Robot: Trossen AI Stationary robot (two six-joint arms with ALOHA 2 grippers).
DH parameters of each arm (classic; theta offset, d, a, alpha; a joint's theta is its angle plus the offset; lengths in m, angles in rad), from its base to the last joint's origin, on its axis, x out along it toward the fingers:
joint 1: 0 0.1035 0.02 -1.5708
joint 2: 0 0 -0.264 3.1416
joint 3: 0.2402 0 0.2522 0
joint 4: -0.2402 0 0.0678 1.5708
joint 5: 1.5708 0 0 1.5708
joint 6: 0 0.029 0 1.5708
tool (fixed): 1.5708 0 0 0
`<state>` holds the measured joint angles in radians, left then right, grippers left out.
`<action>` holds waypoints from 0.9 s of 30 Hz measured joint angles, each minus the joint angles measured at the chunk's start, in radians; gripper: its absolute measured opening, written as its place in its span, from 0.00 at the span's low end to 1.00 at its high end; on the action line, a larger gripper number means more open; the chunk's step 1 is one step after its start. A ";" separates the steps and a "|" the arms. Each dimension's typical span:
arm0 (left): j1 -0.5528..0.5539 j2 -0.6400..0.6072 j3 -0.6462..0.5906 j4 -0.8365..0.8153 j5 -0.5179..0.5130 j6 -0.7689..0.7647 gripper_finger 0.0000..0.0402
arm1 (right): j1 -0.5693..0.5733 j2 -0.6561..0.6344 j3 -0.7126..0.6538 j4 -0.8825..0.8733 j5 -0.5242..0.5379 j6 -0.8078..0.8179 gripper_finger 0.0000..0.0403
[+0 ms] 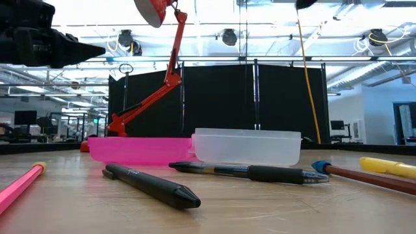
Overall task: Pick & place school supplies into a supply box
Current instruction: Put the pink pen into the pink supply box
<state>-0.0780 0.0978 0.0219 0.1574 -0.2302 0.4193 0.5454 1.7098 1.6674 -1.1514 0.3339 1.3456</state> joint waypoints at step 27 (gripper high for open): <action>0.000 0.000 0.000 0.042 -0.005 0.034 0.10 | 0.234 0.309 0.070 -0.276 -0.189 0.834 0.09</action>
<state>-0.0780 0.0978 0.0223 0.1997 -0.2356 0.4528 0.7796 2.0188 1.7375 -1.4274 0.1453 2.1791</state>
